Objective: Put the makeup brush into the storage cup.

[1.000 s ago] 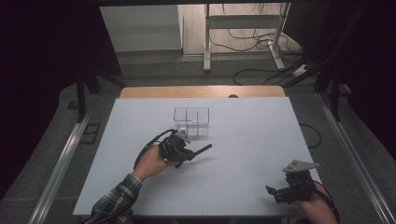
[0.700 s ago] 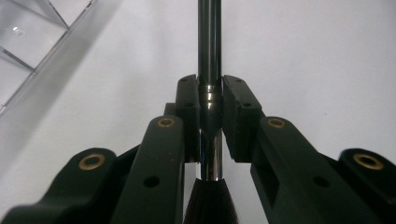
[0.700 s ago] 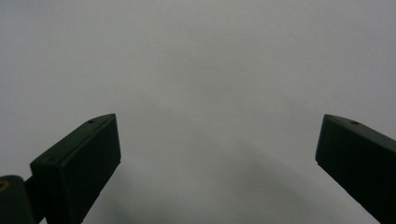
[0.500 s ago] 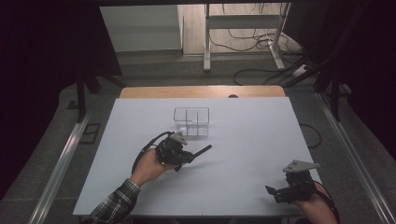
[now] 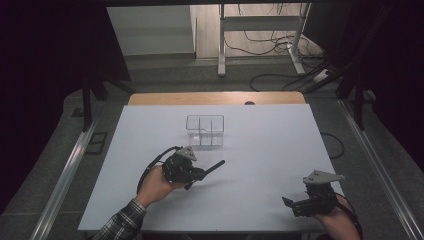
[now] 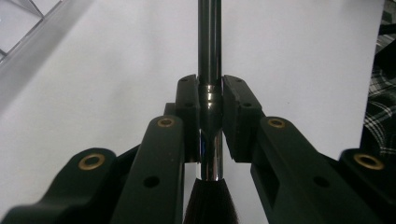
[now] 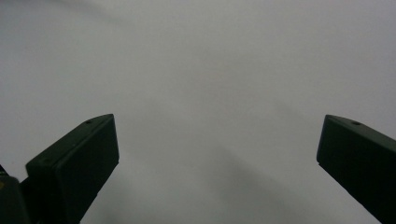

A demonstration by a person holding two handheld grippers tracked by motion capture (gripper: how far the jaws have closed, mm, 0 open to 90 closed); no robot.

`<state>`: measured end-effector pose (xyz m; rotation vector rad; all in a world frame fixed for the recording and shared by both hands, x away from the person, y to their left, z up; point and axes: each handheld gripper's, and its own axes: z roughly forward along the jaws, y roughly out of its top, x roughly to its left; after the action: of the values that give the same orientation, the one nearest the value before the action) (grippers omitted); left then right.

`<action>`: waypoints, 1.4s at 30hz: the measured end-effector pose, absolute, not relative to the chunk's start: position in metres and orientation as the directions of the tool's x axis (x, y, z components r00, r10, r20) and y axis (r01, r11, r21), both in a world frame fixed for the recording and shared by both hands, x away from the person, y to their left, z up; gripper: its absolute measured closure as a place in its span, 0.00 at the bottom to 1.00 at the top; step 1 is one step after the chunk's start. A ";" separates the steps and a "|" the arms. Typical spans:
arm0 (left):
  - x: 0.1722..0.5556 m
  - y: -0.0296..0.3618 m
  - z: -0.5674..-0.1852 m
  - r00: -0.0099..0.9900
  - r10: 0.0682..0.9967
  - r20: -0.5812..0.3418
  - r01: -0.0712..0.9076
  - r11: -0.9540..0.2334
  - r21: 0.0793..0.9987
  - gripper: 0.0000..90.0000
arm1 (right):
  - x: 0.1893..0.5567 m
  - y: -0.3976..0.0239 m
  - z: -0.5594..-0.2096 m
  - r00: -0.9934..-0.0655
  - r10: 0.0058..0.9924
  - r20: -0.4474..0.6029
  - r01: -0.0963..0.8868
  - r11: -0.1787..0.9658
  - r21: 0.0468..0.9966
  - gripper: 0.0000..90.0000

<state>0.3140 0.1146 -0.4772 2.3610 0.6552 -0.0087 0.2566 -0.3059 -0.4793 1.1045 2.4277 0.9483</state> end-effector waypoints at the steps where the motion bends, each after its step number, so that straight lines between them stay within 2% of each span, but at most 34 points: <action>1: 0.312 0.115 -0.477 0.874 0.452 -0.178 0.457 -0.642 0.615 0.86 | 0.257 -0.306 -0.479 -0.655 0.756 -0.005 0.548 0.479 0.686 0.00; 25: 0.295 0.108 -0.476 0.891 0.422 -0.169 0.430 -0.662 0.613 0.86 | 0.260 -0.271 -0.465 -0.740 0.672 -0.032 0.472 0.552 0.688 0.00; 42: 0.293 0.095 -0.478 0.912 0.378 -0.159 0.394 -0.702 0.594 0.86 | 0.267 -0.228 -0.465 -0.798 0.602 -0.033 0.436 0.613 0.659 0.00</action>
<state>0.2932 0.0951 -0.4778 2.4187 0.5491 -0.0326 0.2674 -0.2276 -0.4645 0.8495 2.5882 0.9576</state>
